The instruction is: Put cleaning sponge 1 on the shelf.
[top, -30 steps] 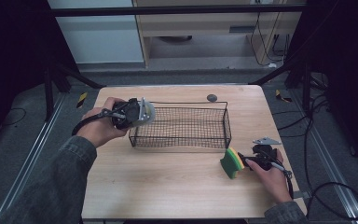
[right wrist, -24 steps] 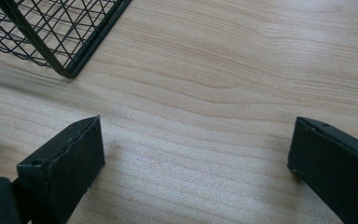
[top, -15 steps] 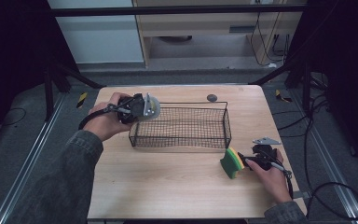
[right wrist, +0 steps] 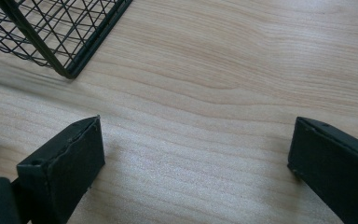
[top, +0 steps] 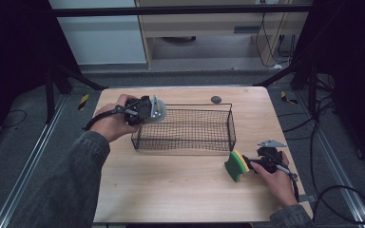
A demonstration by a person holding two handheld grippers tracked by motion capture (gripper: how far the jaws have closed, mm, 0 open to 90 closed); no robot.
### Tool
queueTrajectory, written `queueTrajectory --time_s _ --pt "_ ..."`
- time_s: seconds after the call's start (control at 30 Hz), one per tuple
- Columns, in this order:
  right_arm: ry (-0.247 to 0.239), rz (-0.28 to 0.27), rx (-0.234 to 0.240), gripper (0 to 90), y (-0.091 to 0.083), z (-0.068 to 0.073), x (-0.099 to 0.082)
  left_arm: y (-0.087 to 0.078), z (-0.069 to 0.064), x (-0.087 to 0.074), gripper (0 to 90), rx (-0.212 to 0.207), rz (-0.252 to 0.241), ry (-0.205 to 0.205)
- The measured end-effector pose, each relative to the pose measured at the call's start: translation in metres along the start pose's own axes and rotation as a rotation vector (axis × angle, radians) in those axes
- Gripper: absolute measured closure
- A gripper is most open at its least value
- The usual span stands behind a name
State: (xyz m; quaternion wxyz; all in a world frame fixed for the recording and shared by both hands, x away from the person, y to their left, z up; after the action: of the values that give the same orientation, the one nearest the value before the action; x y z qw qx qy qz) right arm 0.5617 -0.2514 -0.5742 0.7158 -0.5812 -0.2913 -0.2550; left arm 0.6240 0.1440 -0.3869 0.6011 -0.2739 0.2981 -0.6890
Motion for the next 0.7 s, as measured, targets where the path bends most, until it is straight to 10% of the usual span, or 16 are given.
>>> queueTrajectory --time_s 0.7 --pt "0.000 0.001 0.001 3.8 0.000 0.000 0.000 0.017 -0.003 0.007 70.5 -0.021 0.001 0.008"
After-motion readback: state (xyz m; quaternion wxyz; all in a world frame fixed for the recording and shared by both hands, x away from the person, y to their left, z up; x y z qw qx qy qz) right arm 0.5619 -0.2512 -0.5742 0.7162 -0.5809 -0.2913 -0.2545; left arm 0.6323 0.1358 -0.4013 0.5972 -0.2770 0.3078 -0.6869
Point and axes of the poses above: each handheld gripper's, and its own axes: y roughly forward along the jaws, x roughly out of its top, z roughly to its left, the point moved 9 cm from there along y, roughly forward along the jaws, and after that the axes turned 13 degrees about y, right-handed, at the moved point
